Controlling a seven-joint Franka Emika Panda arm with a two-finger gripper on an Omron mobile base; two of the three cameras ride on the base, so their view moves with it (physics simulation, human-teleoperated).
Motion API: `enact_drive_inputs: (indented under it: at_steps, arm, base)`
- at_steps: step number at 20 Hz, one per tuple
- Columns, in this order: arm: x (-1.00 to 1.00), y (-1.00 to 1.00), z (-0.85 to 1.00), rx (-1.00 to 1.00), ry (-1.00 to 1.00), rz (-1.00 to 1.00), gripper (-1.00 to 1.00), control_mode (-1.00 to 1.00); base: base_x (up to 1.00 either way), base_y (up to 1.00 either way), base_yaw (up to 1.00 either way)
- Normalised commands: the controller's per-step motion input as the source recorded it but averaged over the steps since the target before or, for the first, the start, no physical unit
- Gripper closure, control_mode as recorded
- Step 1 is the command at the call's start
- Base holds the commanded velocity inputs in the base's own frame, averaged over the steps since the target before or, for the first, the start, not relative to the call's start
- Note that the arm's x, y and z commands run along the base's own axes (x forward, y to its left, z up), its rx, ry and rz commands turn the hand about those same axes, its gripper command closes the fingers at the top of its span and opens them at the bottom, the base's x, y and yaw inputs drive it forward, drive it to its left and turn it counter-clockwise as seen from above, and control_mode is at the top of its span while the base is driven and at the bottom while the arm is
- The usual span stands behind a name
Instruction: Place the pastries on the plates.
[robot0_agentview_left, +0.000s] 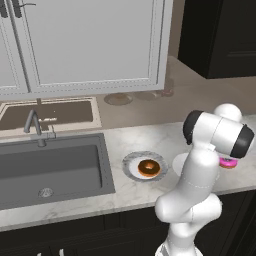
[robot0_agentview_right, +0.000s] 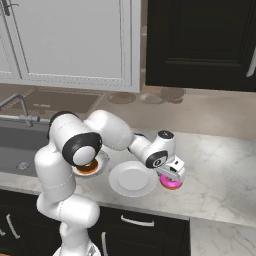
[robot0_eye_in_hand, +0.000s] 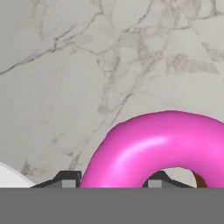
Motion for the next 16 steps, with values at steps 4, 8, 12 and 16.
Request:
enact_drive_inputs:
  at_steps: [4,8,12,16]
  arm:
    - [0.00,0.00,0.00,0.00,0.00,0.00,1.00,-1.00]
    - [0.00,0.00,0.04,0.00,0.00,0.00,1.00,-1.00]
    - [0.00,0.07,0.27,-0.03,0.03,0.00,1.00,-1.00]
    - [-0.21,0.03,0.56,0.00,0.00,0.00,1.00,-1.00]
  base:
    - [0.00,0.00,0.00]
    - [0.00,0.00,0.00]
    - [0.00,0.00,0.00]
    - [0.00,0.00,0.00]
